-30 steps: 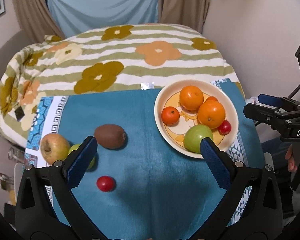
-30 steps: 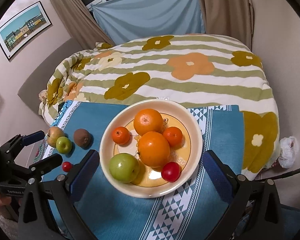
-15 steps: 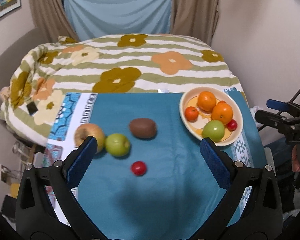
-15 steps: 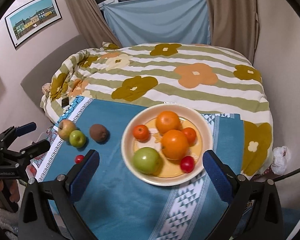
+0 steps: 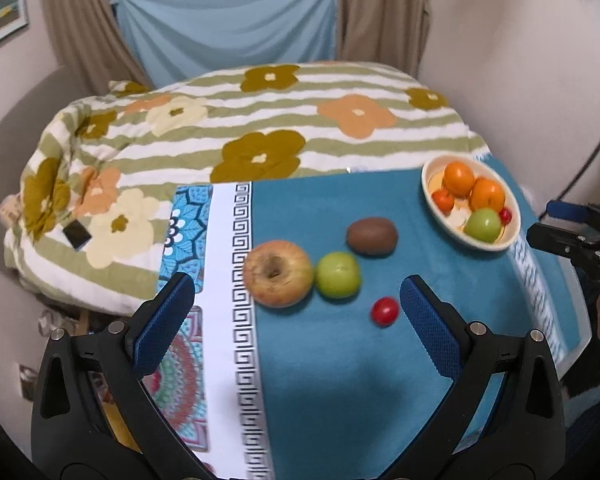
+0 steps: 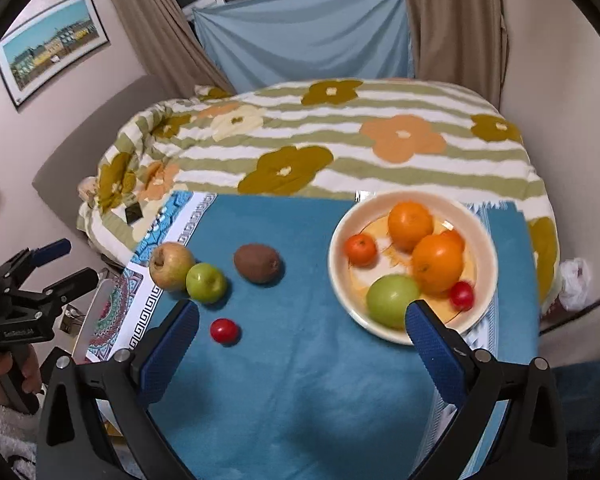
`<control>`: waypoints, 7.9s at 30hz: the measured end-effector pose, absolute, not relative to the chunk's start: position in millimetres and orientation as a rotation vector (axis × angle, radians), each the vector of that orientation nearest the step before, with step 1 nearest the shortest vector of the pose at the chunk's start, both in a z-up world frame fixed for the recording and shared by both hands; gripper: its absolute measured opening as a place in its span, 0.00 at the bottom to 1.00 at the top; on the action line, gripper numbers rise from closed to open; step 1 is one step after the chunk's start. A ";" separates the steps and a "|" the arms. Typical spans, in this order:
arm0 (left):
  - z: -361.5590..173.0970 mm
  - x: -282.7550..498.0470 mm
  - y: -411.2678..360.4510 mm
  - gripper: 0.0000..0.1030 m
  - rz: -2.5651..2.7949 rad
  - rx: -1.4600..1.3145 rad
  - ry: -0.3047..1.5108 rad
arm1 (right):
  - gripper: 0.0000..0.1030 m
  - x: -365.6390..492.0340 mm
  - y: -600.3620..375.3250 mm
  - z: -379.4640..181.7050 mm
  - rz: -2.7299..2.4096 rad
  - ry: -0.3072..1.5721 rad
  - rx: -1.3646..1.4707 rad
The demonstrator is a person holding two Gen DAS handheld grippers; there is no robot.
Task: Organize fruits
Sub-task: 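Move both tools back toward the remaining fruits on the cloth, then grasp the brownish apple with the left tool while the right tool grasps the red tomato, then carry the brownish apple with the left tool while the right tool carries the tomato to the bowl, then open the left tool releasing the apple while the right tool releases the tomato in the bowl, then move both tools toward the green apple and the kiwi, then grasp the green apple with the left tool while the right tool grasps the kiwi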
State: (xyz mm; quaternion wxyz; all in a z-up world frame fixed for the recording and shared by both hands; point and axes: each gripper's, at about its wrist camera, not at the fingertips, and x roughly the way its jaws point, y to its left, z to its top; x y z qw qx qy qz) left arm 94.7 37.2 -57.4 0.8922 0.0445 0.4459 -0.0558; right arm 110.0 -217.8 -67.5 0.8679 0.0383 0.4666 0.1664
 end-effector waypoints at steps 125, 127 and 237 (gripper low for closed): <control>-139.2 228.1 -205.9 0.78 -0.337 0.095 1.043 | 0.31 183.1 -352.6 -112.8 0.330 1.012 0.003; -146.2 231.4 -210.6 0.78 -0.331 0.103 1.045 | 0.31 186.7 -356.5 -115.0 0.336 1.010 0.004; -205.3 187.2 4.1 0.65 -0.191 -0.181 1.213 | 0.89 228.3 -122.5 -166.4 0.772 1.098 -0.536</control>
